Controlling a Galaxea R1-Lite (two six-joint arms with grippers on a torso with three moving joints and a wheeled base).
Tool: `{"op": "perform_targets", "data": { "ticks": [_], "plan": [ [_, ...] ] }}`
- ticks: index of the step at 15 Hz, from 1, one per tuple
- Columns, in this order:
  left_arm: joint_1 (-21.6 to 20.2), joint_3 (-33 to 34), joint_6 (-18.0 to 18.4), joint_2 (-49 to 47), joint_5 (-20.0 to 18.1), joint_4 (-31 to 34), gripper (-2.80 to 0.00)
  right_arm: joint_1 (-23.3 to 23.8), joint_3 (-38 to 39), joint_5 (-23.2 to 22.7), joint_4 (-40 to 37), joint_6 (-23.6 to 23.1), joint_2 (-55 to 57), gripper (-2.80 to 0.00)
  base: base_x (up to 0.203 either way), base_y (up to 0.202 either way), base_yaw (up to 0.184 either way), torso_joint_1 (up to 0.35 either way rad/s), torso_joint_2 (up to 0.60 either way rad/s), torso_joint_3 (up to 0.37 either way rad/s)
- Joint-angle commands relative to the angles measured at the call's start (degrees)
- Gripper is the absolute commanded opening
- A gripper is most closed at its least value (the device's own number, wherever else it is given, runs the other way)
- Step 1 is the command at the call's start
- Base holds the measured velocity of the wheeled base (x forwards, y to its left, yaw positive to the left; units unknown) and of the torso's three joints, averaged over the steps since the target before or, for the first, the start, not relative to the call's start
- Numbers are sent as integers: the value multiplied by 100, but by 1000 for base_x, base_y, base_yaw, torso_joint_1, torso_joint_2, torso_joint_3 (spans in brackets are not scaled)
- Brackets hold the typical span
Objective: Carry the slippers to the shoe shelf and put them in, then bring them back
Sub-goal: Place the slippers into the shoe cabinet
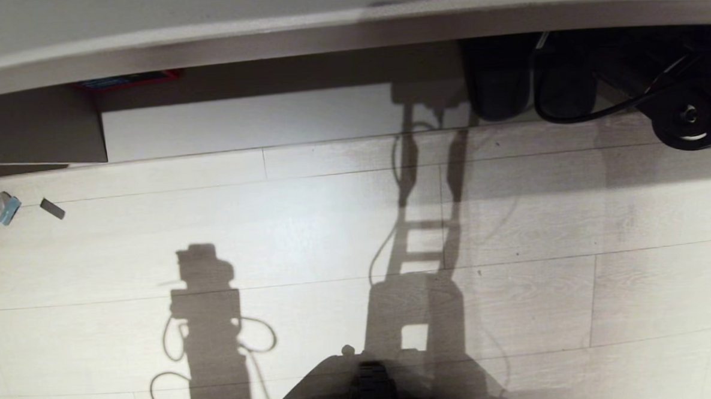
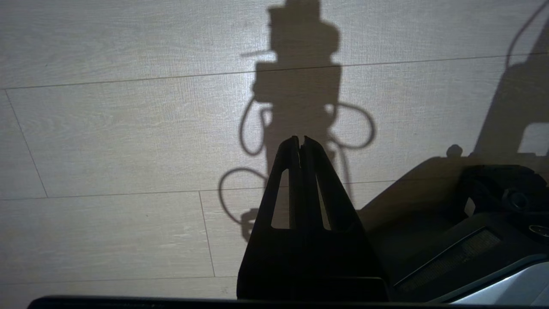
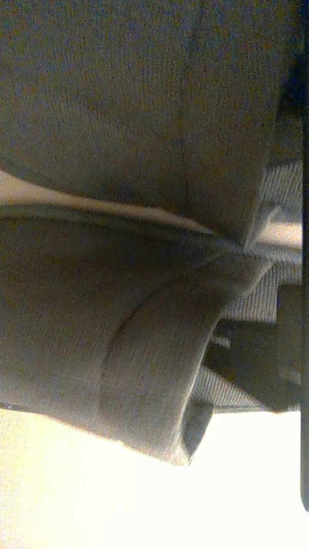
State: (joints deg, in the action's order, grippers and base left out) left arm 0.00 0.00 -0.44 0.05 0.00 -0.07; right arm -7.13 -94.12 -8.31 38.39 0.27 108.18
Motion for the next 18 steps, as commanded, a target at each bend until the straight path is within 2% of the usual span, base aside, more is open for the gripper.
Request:
{"op": "perform_targets", "data": {
  "ticks": [1, 5, 8, 14, 18],
  "plan": [
    [0, 0, 0, 4, 0, -1, -280, 1, 8, 5, 11, 0, 10, 0, 0, 0, 0, 0, 0, 0],
    [0, 0, -9, 4, 0, -1, -280, -26, 171, 14, 28, -13, -128, 0, 0, 0, 0, 0, 0, 0],
    [0, 0, -9, 4, 0, -1, -280, -34, 599, 23, 41, -33, -378, 0, 0, 0, 0, 0, 0, 0],
    [0, 0, -18, -4, 0, -1, -280, -103, 1632, -2, 540, -44, -895, 0, 0, 0, 0, 0, 0, 0],
    [0, 0, -18, 3, 0, -1, -280, -113, 1963, 9, 828, -53, -1098, 0, 0, 0, 0, 0, 0, 0]
  ]
}}
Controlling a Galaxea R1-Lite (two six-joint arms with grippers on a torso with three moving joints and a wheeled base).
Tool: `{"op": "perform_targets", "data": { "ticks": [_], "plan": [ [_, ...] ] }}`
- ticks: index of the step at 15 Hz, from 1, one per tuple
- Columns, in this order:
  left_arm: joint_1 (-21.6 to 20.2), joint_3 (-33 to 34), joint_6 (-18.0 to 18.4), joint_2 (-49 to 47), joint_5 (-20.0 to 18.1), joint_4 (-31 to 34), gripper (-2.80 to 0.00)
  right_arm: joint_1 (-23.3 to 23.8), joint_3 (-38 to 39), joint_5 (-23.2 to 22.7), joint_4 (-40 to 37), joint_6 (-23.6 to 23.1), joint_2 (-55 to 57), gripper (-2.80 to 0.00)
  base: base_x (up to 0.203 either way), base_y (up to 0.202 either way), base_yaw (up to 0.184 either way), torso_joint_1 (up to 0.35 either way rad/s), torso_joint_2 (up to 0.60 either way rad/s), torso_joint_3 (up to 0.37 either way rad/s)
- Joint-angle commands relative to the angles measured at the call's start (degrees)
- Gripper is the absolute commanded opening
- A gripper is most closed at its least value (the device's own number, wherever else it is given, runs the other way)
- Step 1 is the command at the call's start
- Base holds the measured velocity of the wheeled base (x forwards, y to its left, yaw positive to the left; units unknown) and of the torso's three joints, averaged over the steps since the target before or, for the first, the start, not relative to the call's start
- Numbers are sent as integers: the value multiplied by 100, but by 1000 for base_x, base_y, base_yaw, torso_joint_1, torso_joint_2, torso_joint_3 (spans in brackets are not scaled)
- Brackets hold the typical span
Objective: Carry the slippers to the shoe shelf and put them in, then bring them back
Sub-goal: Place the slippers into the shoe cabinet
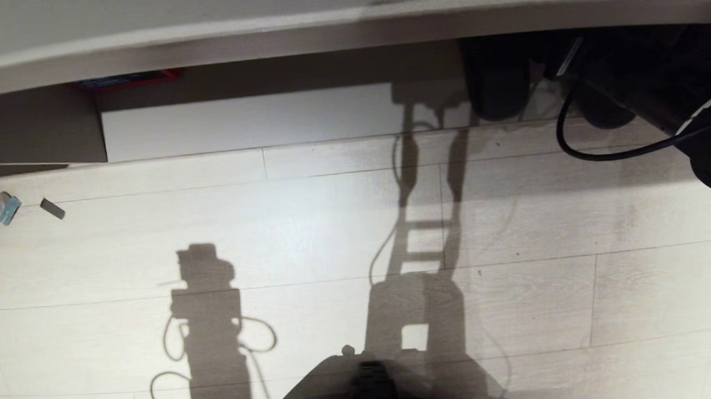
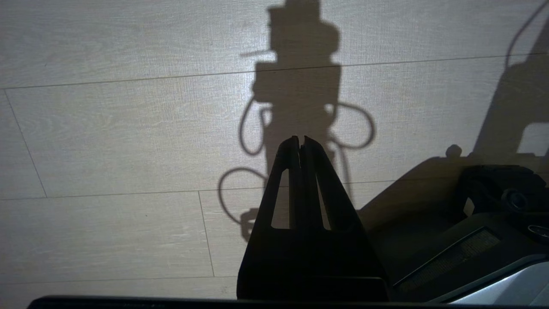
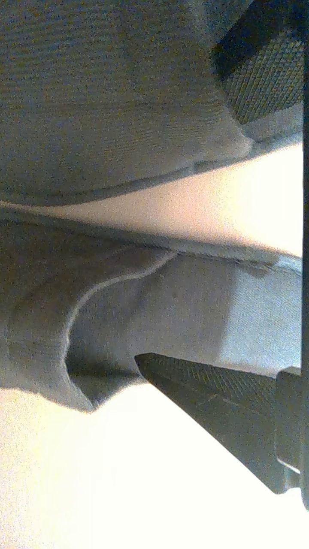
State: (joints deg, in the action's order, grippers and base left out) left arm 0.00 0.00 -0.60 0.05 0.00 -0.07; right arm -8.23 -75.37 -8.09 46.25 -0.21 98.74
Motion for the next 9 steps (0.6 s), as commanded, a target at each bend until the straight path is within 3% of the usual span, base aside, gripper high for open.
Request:
{"op": "perform_targets", "data": {
  "ticks": [1, 9],
  "plan": [
    [0, 0, -2, -5, 0, -1, -280, -3, 93, -7, 26, -5, -180, 0, 0, 0, 0, 0, 0, 0],
    [0, 0, -2, 4, 0, -1, -280, -74, -484, 27, -4, 32, 231, 0, 0, 0, 0, 0, 0, 0]
  ]
}}
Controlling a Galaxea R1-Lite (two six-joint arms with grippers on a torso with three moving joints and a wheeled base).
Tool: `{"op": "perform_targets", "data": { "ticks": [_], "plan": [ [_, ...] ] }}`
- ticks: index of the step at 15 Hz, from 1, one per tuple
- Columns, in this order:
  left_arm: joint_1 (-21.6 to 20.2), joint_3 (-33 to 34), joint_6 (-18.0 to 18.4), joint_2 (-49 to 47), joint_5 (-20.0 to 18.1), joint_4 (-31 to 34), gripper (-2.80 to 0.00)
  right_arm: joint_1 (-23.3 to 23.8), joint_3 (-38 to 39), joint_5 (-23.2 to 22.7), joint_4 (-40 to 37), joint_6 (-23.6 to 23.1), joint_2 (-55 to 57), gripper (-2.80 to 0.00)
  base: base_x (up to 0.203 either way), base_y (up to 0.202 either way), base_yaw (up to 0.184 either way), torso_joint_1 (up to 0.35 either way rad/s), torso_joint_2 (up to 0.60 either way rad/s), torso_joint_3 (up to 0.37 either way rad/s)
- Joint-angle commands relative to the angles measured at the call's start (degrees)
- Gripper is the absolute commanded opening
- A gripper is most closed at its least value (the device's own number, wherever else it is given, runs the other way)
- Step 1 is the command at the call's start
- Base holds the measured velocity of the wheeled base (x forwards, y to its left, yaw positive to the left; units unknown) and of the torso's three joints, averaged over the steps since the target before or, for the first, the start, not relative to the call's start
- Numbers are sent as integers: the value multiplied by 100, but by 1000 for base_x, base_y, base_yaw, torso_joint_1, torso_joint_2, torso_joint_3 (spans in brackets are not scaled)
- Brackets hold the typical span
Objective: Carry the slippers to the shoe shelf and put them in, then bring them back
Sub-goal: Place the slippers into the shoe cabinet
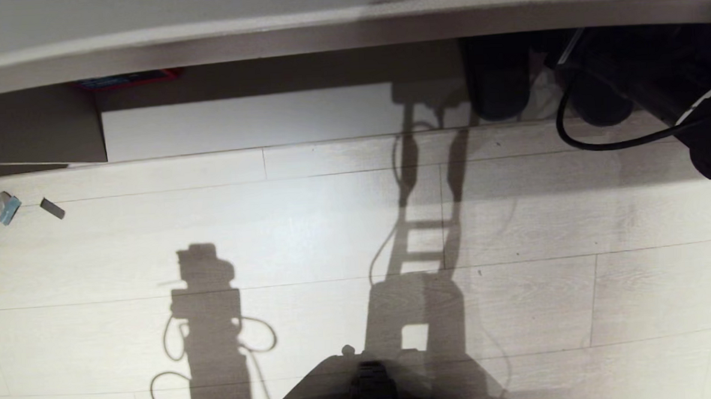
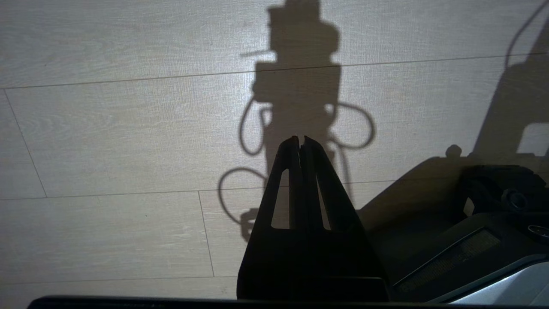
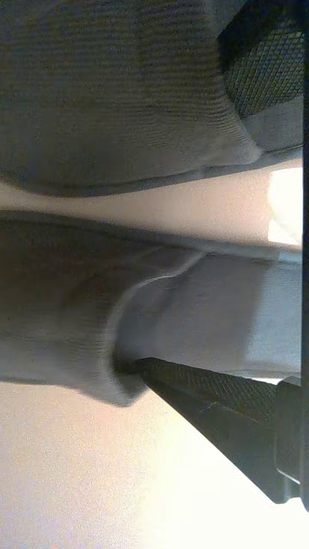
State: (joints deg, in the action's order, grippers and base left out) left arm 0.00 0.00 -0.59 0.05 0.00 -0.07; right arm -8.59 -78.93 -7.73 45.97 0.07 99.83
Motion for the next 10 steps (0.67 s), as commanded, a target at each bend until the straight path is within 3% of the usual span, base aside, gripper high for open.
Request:
{"op": "perform_targets", "data": {
  "ticks": [1, 5, 10],
  "plan": [
    [0, 0, -3, -2, 0, -1, -280, -122, -276, 16, 13, 7, 209, 0, 0, 0, 0, 0, 0, 0],
    [0, 0, -3, 4, 0, -1, -280, -418, -668, 153, -315, 1, 355, 0, 0, 0, 0, 0, 0, 0],
    [0, 0, -3, -5, 0, -1, -280, -433, -572, 189, -325, -5, 235, 0, 0, 0, 0, 0, 0, 0]
  ]
}}
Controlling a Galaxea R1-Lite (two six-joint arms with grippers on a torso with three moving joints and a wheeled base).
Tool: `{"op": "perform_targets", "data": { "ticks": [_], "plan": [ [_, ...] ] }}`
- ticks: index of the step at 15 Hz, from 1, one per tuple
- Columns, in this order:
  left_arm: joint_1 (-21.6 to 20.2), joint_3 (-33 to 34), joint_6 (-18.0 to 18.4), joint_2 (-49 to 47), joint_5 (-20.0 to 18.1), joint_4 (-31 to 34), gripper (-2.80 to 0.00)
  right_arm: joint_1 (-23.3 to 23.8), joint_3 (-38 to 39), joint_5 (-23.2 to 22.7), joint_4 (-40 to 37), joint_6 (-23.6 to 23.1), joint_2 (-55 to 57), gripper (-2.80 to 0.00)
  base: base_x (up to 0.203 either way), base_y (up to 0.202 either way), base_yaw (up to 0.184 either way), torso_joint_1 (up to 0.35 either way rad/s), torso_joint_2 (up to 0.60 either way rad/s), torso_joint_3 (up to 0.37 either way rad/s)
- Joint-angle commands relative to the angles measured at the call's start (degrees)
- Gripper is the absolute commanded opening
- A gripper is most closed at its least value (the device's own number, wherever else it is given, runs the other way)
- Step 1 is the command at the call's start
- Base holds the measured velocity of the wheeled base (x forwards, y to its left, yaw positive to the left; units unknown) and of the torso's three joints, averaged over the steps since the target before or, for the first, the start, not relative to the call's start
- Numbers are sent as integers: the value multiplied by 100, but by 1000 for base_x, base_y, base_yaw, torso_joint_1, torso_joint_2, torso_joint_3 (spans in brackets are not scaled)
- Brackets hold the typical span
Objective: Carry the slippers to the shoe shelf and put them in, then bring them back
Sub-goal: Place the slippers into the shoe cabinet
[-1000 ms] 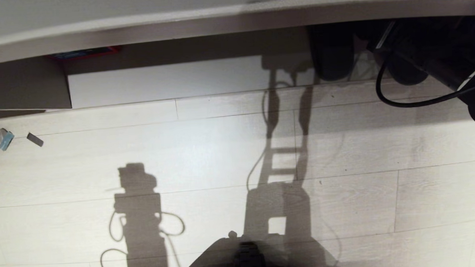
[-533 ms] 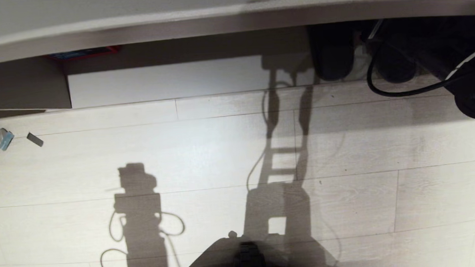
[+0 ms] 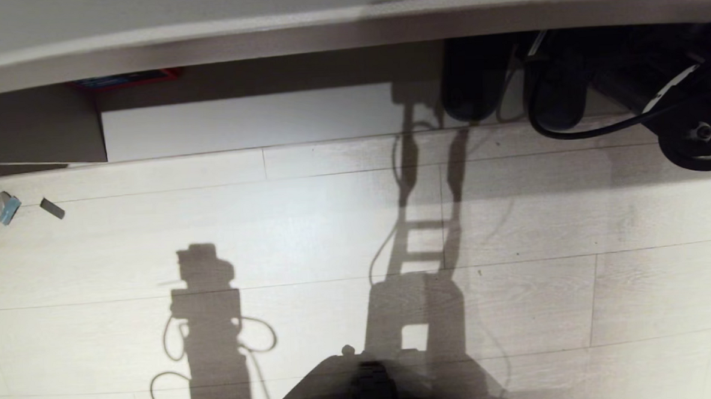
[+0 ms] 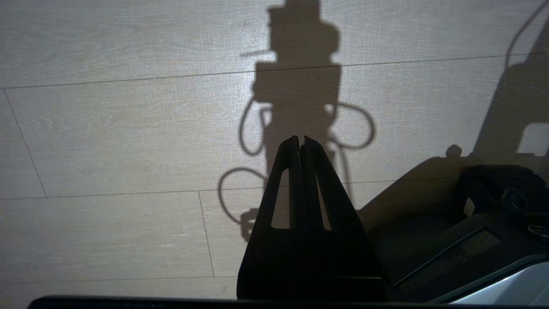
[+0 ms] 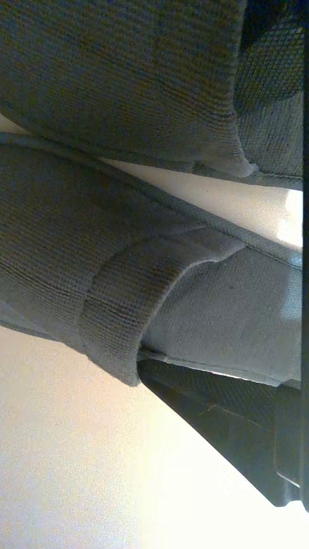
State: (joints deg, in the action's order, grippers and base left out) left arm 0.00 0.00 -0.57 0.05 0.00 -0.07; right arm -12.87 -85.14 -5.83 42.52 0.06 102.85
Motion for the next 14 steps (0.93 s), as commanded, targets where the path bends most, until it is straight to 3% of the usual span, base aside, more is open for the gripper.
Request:
{"op": "perform_targets", "data": {
  "ticks": [1, 11, 14],
  "plan": [
    [0, 0, -4, -5, 0, -1, -280, -5, 145, 2, 12, -14, -128, 0, 0, 0, 0, 0, 0, 0],
    [0, 0, -4, 2, 0, -1, -280, -5, 1519, -41, 195, -102, -993, 0, 0, 0, 0, 0, 0, 0],
    [0, 0, -4, 4, 0, -1, -280, -8, 2428, -47, 161, -215, -1640, 0, 0, 0, 0, 0, 0, 0]
  ]
}}
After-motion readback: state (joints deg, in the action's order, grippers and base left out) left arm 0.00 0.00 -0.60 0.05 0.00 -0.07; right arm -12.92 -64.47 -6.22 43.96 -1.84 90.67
